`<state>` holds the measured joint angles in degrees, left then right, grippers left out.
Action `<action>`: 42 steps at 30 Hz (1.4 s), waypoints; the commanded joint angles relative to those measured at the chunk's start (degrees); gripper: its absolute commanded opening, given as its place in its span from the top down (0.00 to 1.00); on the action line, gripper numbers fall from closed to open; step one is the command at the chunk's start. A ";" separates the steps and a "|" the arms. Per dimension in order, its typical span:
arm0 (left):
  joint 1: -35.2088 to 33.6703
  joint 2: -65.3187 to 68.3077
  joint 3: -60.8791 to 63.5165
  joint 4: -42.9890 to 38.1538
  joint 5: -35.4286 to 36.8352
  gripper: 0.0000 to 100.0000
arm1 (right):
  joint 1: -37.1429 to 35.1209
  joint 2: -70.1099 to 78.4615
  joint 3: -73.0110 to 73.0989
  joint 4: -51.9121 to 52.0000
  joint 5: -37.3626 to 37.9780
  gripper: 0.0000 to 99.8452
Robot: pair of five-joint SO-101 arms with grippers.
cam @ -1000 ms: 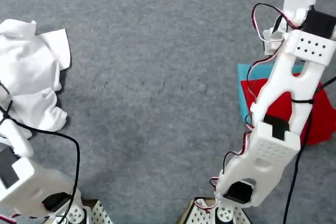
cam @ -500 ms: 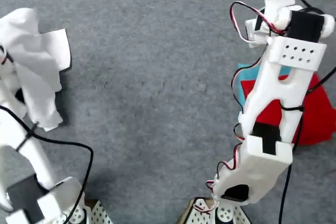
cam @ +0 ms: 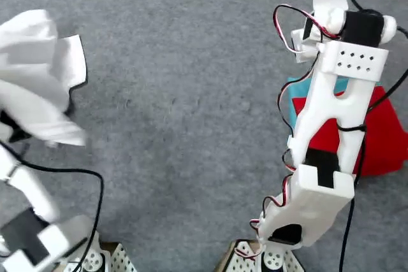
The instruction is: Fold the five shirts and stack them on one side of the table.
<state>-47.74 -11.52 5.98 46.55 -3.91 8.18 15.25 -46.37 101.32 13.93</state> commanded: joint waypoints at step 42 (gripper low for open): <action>-3.25 18.77 -35.25 31.56 -0.09 0.98 | -3.91 -5.32 5.93 0.97 0.44 0.71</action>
<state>-50.73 7.30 -21.27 73.19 -3.91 5.10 13.14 -40.57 101.32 13.93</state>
